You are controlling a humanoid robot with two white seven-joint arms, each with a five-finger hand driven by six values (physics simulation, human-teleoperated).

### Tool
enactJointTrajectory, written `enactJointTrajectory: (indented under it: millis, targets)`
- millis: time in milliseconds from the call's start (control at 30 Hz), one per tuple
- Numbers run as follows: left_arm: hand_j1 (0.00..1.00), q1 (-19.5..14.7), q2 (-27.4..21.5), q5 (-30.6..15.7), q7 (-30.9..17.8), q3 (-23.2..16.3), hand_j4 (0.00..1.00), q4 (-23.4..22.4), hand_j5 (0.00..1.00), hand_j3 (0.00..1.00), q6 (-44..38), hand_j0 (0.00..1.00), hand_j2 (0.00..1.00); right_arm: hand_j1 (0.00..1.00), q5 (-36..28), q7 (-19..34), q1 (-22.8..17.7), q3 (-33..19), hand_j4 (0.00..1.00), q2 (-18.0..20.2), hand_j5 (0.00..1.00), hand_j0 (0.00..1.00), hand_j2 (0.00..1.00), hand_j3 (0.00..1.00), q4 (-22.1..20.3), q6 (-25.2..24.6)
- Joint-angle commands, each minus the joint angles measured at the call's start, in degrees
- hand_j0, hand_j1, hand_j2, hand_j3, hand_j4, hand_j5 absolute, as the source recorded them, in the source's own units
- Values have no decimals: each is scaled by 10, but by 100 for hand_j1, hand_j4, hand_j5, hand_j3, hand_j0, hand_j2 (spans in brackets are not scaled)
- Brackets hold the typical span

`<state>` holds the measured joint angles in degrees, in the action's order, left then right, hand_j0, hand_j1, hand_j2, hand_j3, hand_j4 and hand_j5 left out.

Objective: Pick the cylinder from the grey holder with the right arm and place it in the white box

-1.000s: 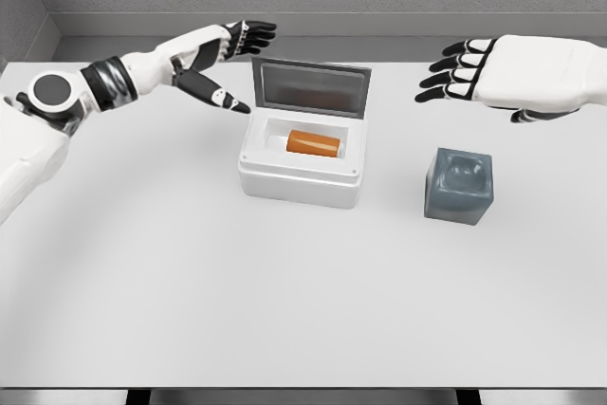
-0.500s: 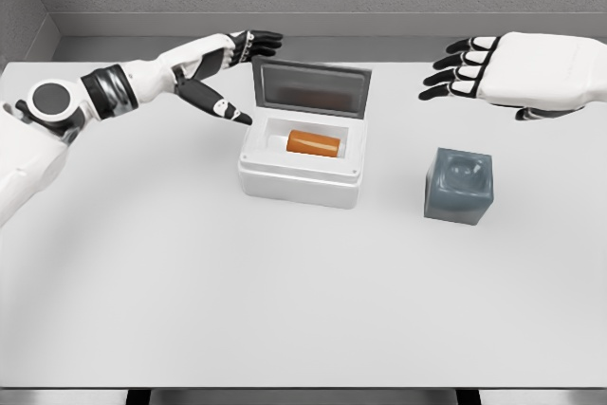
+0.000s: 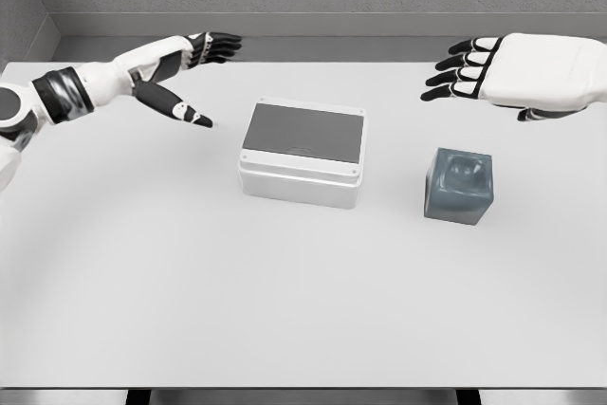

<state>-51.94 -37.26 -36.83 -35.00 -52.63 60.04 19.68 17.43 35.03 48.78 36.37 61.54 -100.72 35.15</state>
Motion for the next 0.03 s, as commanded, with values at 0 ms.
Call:
enactJointTrajectory:
  millis: [0]
  targets:
    - [100, 2, -7, -3, 0, 2, 100, -21, 100, 100, 17, 100, 100, 100, -2, 0, -1, 0, 100, 1, 100, 100, 100, 100, 0, -2]
